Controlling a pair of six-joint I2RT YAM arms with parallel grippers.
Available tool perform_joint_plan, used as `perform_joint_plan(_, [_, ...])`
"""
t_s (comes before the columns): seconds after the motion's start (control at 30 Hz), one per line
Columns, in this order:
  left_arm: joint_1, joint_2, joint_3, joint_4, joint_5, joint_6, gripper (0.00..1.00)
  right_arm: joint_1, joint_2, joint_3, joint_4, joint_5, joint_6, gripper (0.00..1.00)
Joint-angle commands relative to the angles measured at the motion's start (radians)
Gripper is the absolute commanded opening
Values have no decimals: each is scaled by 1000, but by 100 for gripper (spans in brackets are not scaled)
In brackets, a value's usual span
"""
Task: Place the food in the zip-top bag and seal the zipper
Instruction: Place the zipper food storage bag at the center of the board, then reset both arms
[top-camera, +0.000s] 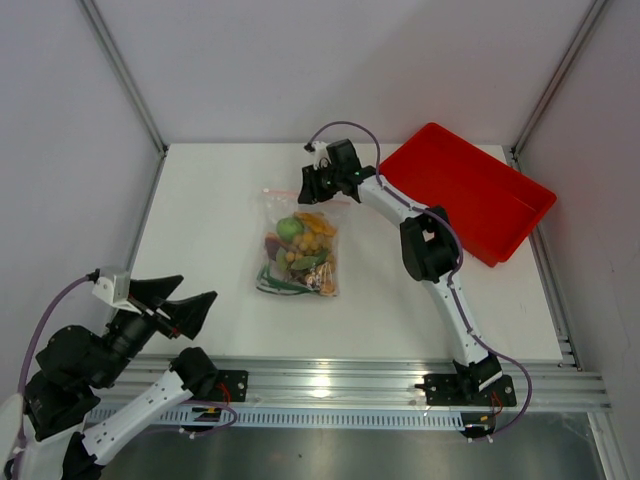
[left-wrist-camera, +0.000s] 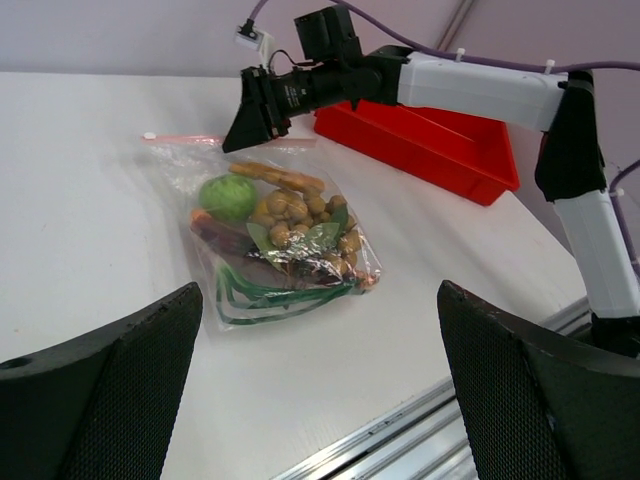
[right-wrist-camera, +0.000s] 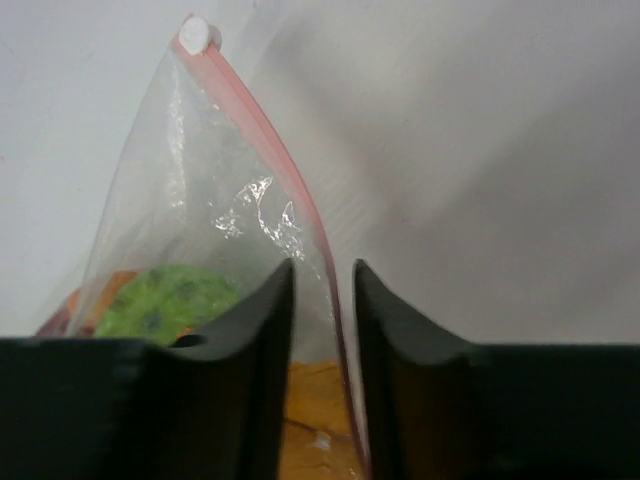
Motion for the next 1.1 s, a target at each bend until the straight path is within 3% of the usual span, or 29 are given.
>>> perform_joint_plan(0.0, [4, 33, -6, 24, 95, -14, 99, 3, -35, 37, 35, 16, 34, 43])
perform_joint_plan(0.03, [4, 44, -6, 25, 115, -20, 99, 2, -40, 44, 27, 32, 38, 50])
perform_joint_plan(0.07, [3, 65, -6, 19, 148, -28, 100, 0, -43, 57, 17, 49, 43, 65])
perform_joint_plan(0.1, [4, 75, -8, 14, 162, -37, 100, 2, -46, 72, -15, 72, 44, 71])
perform_joint_plan(0.13, [4, 81, -11, 4, 181, -57, 99, 2, -63, 81, -28, 129, 51, 98])
perform_joint_plan(0.17, [4, 85, -14, -2, 181, -69, 100, 2, -75, 77, -34, 157, 52, 100])
perform_joint_plan(0.27, [4, 81, -26, -22, 193, -112, 100, 8, -144, 2, -33, 256, 45, 99])
perform_joint_plan(0.43, [4, 26, -64, -24, 196, -158, 100, 15, -417, -208, 16, 430, 26, 99])
perform_joint_plan(0.7, [4, 7, -155, 40, 273, -239, 99, 83, -917, -761, 44, 661, 15, 99])
perform_joint_plan(0.8, [4, 7, -222, 128, 346, -275, 99, 112, -1150, -938, 33, 758, 115, 99])
perform_joint_plan(0.93, [4, 12, -342, 275, 415, -341, 100, 141, -1451, -1257, -17, 800, 271, 99])
perform_joint_plan(1.07, [4, 15, -416, 428, 431, -372, 99, 173, -1739, -1452, -114, 823, 440, 99])
